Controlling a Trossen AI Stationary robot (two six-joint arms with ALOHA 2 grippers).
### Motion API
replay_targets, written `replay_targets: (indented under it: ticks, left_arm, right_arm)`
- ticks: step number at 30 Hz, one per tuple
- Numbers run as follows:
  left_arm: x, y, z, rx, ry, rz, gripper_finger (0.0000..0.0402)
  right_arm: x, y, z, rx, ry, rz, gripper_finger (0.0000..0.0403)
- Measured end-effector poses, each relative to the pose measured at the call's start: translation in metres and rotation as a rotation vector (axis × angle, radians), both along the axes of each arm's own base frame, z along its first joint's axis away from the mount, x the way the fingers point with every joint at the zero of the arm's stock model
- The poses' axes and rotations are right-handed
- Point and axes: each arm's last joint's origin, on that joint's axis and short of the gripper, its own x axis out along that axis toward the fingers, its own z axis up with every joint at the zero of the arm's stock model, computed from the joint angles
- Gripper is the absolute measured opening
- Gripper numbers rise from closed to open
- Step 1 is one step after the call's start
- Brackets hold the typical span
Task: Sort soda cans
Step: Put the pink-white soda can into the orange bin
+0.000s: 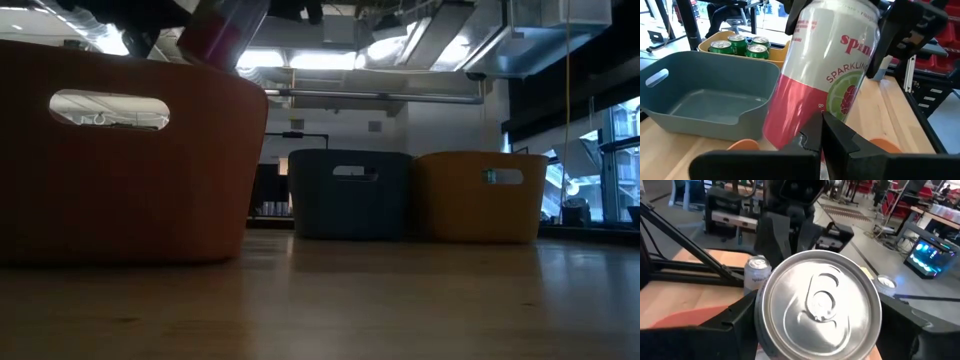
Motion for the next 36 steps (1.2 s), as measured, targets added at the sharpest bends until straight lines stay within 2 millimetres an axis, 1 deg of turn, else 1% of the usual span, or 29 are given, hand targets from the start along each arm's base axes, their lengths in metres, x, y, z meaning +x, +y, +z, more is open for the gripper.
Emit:
replay_targets:
  ticks: [4, 9, 11, 14, 17, 20, 22, 26, 31, 36]
  left_arm:
    - [0.001, 0.0, 0.0, 0.008, -0.004, 0.0, 0.0001]
    - [-0.003, 0.001, 0.0, 0.011, 0.005, -0.004, 0.0001]
    - [-0.009, 0.001, 0.005, 0.011, 0.003, -0.009, 0.0001]
    - [-0.02, 0.004, 0.02, 0.017, -0.047, 0.006, 0.0001]
    - [-0.03, 0.009, 0.023, 0.03, -0.07, 0.053, 0.0001]
    - [-0.034, 0.011, 0.022, 0.039, -0.061, 0.081, 0.0001]
    - [-0.034, 0.012, 0.022, 0.033, -0.059, 0.088, 0.0001]
    - [-0.033, 0.012, 0.02, 0.019, -0.043, 0.095, 0.0001]
    - [-0.031, 0.011, 0.019, 0.002, -0.037, 0.1, 0.0001]
    - [-0.029, 0.011, 0.013, 0.005, -0.018, 0.1, 0.0001]
  right_arm:
    - [0.0, 0.0, 0.002, -0.001, -0.014, 0.004, 0.0286]
    - [-0.001, 0.002, -0.001, 0.001, 0.03, 0.006, 0.0286]
    - [-0.004, 0.006, 0.001, 0.024, 0.049, 0.031, 0.0286]
    - [-0.008, 0.017, 0.0, 0.077, 0.095, 0.119, 0.0286]
    - [-0.011, 0.029, -0.013, 0.156, 0.21, 0.234, 0.0286]
    - [-0.007, 0.038, -0.026, 0.193, 0.256, 0.289, 0.0286]
    - [-0.002, 0.041, -0.035, 0.201, 0.266, 0.288, 0.0286]
    - [0.009, 0.041, -0.058, 0.215, 0.295, 0.262, 0.0286]
    - [0.021, 0.039, -0.077, 0.212, 0.284, 0.237, 0.0286]
    - [0.028, 0.041, -0.108, 0.226, 0.366, 0.229, 0.0286]
